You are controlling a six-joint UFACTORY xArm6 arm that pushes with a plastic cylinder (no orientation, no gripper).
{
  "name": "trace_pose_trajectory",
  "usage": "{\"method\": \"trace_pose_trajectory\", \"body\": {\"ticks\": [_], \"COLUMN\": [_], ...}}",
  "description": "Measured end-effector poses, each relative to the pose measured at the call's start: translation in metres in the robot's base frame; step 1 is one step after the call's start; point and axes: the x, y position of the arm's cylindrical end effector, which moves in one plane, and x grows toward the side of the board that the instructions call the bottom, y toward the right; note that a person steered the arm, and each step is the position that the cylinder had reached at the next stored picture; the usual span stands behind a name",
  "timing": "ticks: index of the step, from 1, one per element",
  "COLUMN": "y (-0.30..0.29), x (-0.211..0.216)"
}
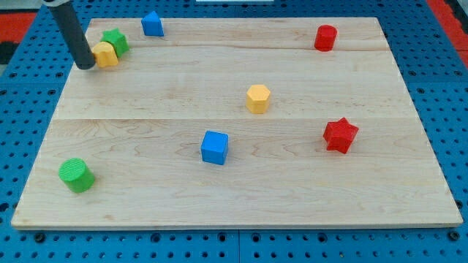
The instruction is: Push the yellow heart to the bottom of the blue triangle
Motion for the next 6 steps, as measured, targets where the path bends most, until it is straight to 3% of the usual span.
{"method": "trace_pose_trajectory", "body": {"ticks": [1,3,6], "y": [-0.025,0.045,0.08], "x": [-0.026,-0.009,0.025]}}
